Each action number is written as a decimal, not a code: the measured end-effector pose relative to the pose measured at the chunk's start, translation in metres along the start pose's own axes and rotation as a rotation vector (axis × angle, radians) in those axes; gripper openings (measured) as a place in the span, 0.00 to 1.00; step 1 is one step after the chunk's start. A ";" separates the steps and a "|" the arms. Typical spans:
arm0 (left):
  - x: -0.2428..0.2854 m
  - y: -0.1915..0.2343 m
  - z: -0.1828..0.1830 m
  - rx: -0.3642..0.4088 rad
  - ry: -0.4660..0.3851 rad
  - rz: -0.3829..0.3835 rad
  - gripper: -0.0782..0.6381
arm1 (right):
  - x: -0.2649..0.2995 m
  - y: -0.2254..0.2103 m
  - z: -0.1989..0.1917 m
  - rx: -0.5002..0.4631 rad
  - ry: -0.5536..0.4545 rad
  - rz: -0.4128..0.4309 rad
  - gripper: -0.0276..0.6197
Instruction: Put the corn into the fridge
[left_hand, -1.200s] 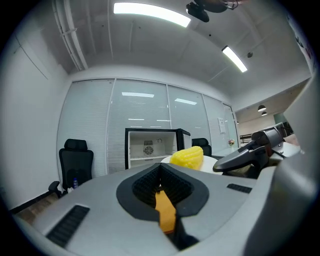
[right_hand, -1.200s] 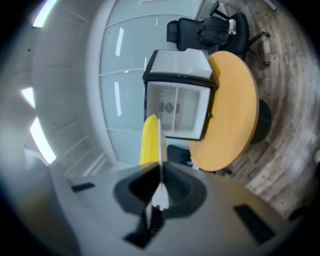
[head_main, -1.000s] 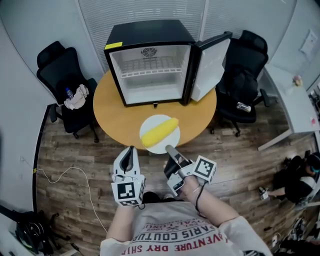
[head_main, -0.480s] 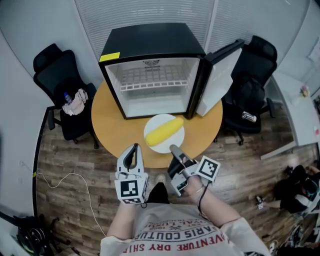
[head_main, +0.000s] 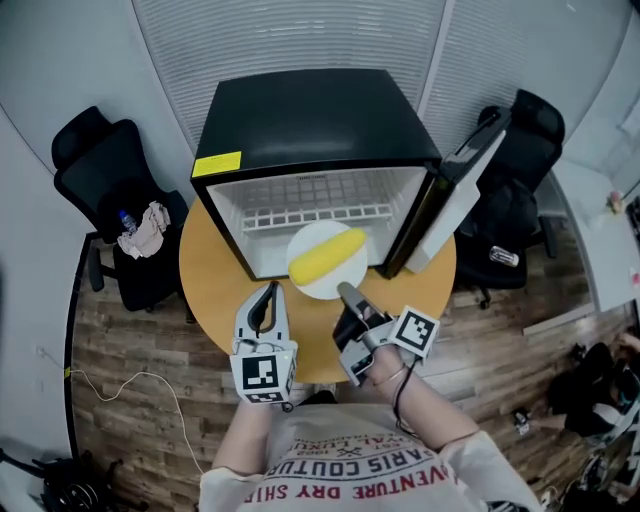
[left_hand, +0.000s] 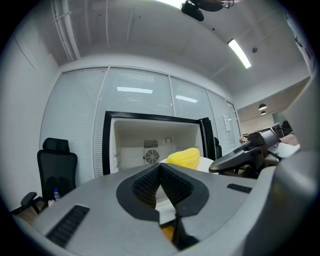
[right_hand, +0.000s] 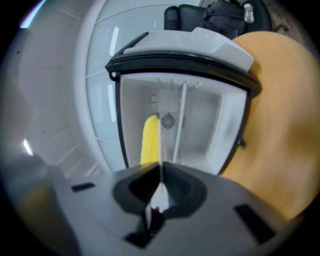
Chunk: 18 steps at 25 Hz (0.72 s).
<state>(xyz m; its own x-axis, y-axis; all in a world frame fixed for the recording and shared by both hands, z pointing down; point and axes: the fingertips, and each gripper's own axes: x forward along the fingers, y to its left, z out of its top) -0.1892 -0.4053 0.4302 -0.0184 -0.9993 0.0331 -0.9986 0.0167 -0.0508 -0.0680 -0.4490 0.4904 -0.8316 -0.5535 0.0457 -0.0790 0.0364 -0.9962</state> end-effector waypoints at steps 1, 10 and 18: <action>0.009 0.005 0.000 0.005 -0.002 -0.004 0.16 | 0.010 0.000 0.004 0.000 -0.002 0.002 0.11; 0.062 0.035 -0.004 0.005 -0.008 -0.024 0.16 | 0.068 -0.009 0.031 0.027 -0.029 -0.014 0.11; 0.084 0.048 -0.014 -0.019 0.006 -0.018 0.16 | 0.092 -0.022 0.048 0.046 -0.055 -0.053 0.11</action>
<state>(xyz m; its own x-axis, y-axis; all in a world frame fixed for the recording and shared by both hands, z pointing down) -0.2393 -0.4882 0.4441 -0.0005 -0.9992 0.0395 -0.9995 -0.0008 -0.0313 -0.1164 -0.5403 0.5127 -0.7955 -0.5983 0.0958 -0.0959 -0.0318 -0.9949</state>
